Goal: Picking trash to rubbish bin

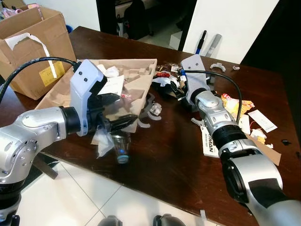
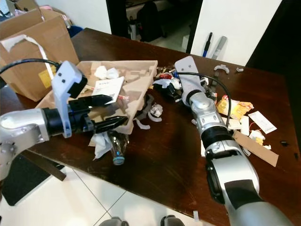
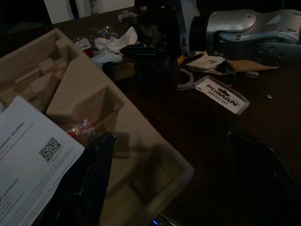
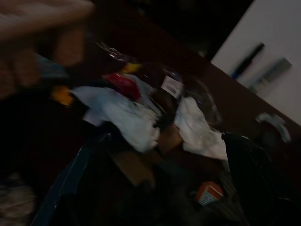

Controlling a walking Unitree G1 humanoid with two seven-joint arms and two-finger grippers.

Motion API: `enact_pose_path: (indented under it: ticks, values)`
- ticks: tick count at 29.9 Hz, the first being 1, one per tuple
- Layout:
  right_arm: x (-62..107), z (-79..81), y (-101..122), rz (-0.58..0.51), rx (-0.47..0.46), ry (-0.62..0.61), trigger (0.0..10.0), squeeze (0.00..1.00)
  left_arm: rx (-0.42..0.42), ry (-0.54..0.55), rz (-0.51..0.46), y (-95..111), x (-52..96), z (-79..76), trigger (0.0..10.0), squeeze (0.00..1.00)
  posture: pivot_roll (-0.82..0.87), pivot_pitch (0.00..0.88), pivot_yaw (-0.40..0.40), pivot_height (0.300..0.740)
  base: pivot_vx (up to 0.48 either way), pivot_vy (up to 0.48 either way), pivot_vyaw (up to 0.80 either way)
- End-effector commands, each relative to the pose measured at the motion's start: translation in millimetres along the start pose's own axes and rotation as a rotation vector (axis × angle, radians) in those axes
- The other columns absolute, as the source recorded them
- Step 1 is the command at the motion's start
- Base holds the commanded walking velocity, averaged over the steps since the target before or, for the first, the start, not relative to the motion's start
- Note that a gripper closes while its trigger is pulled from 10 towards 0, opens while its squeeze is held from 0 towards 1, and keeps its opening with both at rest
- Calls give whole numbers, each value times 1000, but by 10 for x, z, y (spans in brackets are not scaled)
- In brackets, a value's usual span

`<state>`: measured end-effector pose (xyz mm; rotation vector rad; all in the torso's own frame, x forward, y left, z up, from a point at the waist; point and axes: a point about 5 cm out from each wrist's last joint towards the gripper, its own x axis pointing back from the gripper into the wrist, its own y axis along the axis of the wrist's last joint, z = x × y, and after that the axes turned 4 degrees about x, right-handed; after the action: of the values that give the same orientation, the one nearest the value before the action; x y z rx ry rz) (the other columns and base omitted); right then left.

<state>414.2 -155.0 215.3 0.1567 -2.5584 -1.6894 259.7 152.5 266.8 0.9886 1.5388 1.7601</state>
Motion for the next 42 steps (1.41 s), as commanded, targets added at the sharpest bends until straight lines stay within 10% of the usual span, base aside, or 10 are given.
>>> enact_pose_path:
  ticks: [1, 16, 25, 26, 28, 29, 42]
  values:
    - [-3, -66, -38, 35, -19, -39, 10000, 0, 15, -15, -16, -5, -9, -38, 10000, 0, 114, 195, -32, 740, 0, 0, 0]
    - [52, -559, -97, 49, -292, -260, 10000, 0, -7, -17, -47, 84, 13, -76, 10000, 0, 124, 215, -26, 740, 0, 0, 0]
    - [70, -397, -318, 178, -280, -185, 10000, 0, -7, -11, -43, 91, 28, -84, 10000, 0, 125, 221, -19, 740, 0, 0, 0]
    - [68, -383, -323, 185, -269, -174, 4392, 0, -7, -12, -43, 91, 27, -87, 10000, 0, 123, 222, -17, 740, 0, 0, 0]
    - [68, -376, -326, 188, -260, -166, 4392, 0, -7, -13, -43, 91, 26, -90, 10000, 0, 123, 222, -17, 740, 0, 0, 0]
    - [67, -374, -326, 191, -244, -160, 0, 0, -6, -13, -44, 92, 26, -91, 10000, 0, 123, 222, -17, 740, 0, 0, 0]
    - [78, -626, -151, 62, -329, -221, 0, 0, -21, 2, -60, 124, 17, -60, 10000, 0, 121, 185, -15, 740, 0, 0, 0]
